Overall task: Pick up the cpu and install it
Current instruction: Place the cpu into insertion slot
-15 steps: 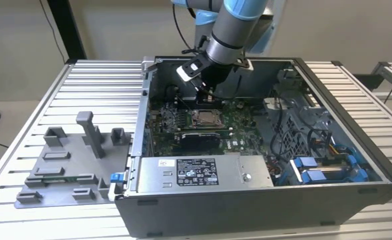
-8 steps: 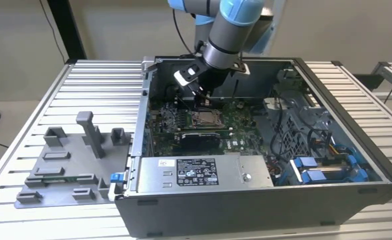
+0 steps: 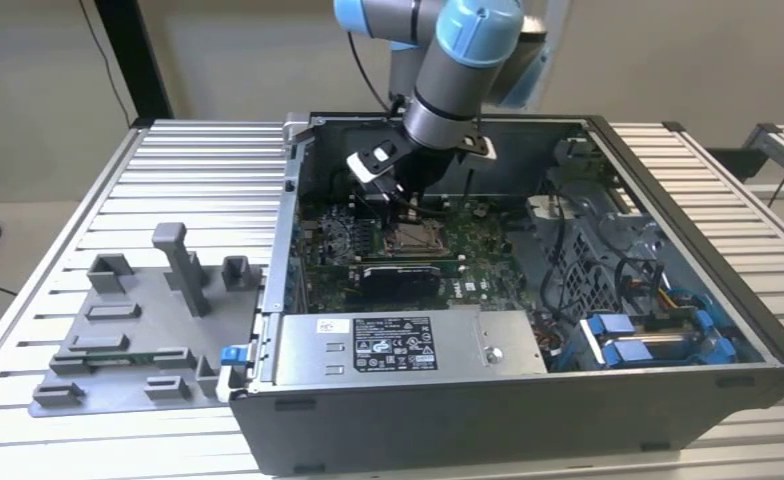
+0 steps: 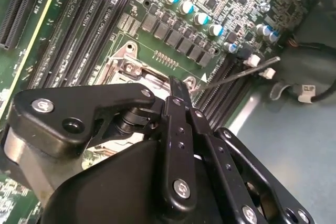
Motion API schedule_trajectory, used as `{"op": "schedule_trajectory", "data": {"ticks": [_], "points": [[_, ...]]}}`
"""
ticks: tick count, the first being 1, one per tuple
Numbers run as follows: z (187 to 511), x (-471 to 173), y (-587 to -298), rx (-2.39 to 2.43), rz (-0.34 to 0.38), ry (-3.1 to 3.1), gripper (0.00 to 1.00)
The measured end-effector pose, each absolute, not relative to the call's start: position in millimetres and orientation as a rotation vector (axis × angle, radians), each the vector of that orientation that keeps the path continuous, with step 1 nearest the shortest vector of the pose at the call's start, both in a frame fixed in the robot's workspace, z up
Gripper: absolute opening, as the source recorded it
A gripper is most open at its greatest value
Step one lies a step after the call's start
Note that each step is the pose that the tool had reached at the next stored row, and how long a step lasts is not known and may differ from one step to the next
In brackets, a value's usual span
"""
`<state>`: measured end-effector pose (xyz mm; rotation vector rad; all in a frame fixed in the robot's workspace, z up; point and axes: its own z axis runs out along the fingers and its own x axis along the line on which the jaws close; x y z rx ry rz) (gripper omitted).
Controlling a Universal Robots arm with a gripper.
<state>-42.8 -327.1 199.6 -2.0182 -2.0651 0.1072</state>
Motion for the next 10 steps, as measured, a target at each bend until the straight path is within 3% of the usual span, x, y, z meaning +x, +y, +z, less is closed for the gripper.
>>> {"op": "schedule_trajectory", "data": {"ticks": [5,10], "points": [[200.9,-43.2,-327.1,-2.019,0.106,-2.064,0.0],[222.1,-43.3,-327.1,-2.019,0.106,-2.064,0.0]]}}
